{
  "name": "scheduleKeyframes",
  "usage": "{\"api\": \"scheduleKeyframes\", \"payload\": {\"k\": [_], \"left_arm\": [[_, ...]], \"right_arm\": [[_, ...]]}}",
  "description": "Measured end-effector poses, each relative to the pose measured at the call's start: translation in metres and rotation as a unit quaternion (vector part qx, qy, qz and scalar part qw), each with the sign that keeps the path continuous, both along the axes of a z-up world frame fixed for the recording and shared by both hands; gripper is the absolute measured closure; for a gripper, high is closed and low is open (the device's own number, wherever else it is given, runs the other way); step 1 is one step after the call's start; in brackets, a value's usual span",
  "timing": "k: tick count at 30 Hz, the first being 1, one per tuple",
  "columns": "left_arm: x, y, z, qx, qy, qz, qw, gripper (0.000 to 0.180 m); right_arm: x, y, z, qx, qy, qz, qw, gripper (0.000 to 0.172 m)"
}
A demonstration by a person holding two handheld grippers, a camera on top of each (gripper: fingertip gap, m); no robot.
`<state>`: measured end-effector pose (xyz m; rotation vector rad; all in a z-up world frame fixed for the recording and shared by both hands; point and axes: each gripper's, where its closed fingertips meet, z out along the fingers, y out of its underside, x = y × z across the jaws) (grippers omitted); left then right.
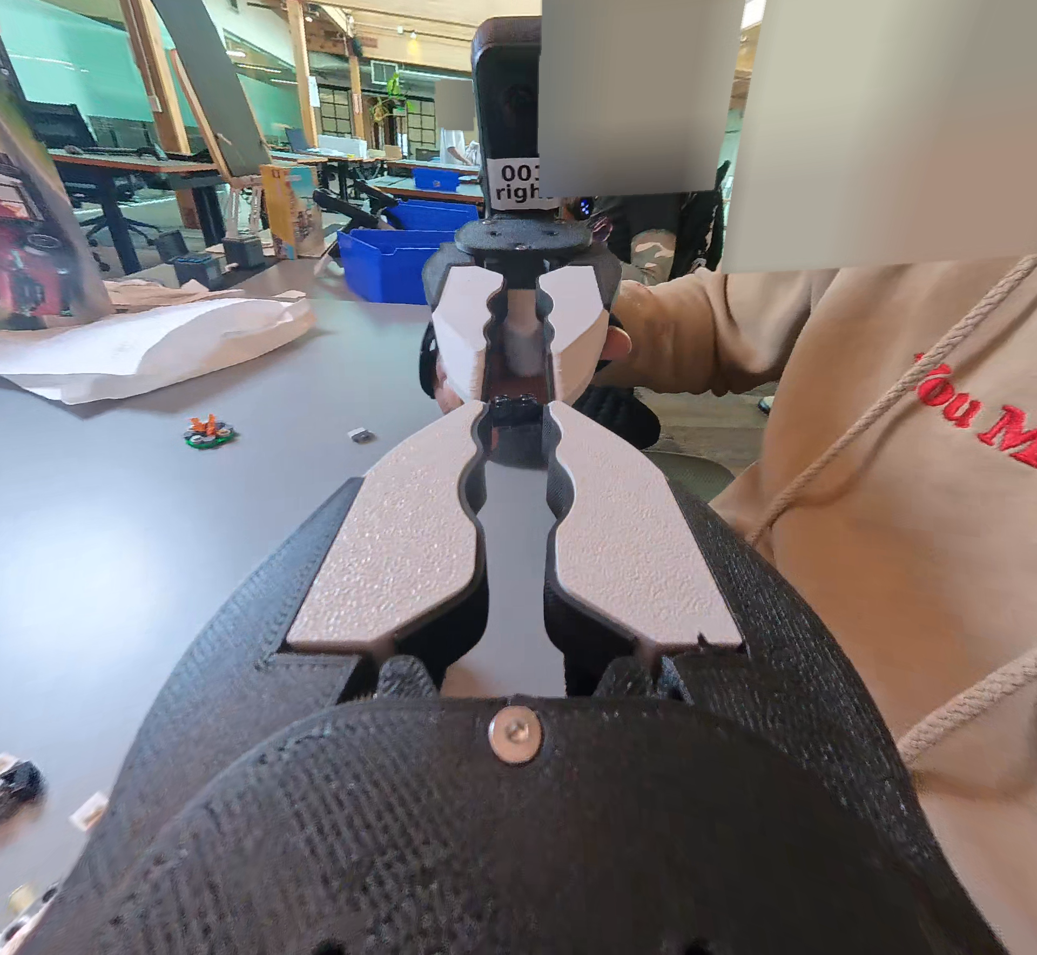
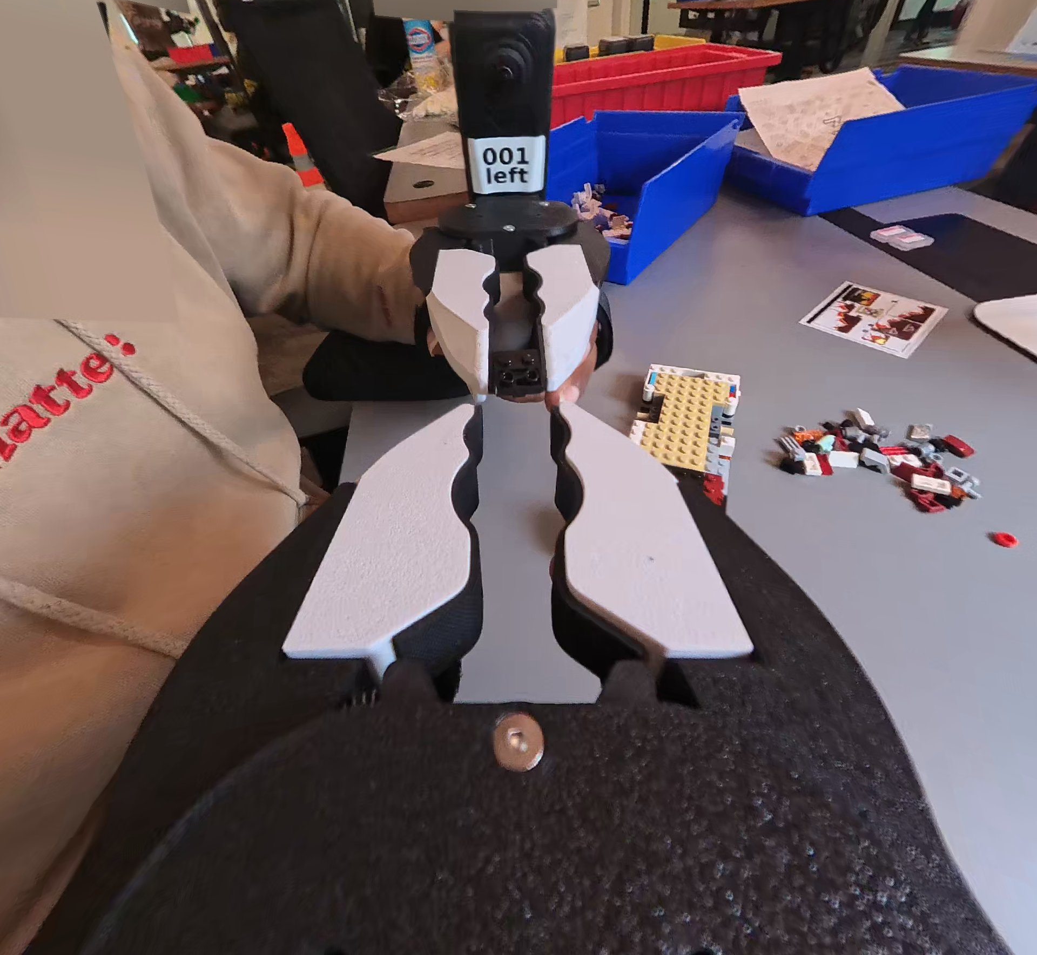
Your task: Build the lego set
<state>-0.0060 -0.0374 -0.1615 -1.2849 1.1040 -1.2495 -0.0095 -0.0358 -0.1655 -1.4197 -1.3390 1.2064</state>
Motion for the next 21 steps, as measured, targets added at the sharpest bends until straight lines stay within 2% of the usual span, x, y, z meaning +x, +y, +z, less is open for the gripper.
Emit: {"api": "scheduleKeyframes", "payload": {"k": [5,13,15,18,21], "left_arm": [[0.002,-0.003,-0.003,0.006,0.007,-0.005,1.0,0.164],[0.001,-0.001,-0.005,-0.001,0.006,-0.006,1.0,0.164],[0.001,0.001,-0.007,0.0,0.014,0.001,1.0,0.157],[-0.007,0.015,-0.011,0.017,0.058,0.028,0.998,0.146],[-0.025,0.043,-0.03,0.053,0.169,0.066,0.982,0.136]], "right_arm": [[-0.005,-0.002,0.002,-0.017,0.016,0.013,1.0,0.155],[-0.006,-0.001,-0.001,-0.019,0.014,0.006,1.0,0.155],[-0.004,0.002,-0.005,-0.017,0.008,-0.003,1.0,0.155],[0.007,0.016,-0.015,-0.012,-0.015,-0.039,0.999,0.155],[0.025,0.039,-0.037,0.009,-0.071,-0.098,0.993,0.156]]}}
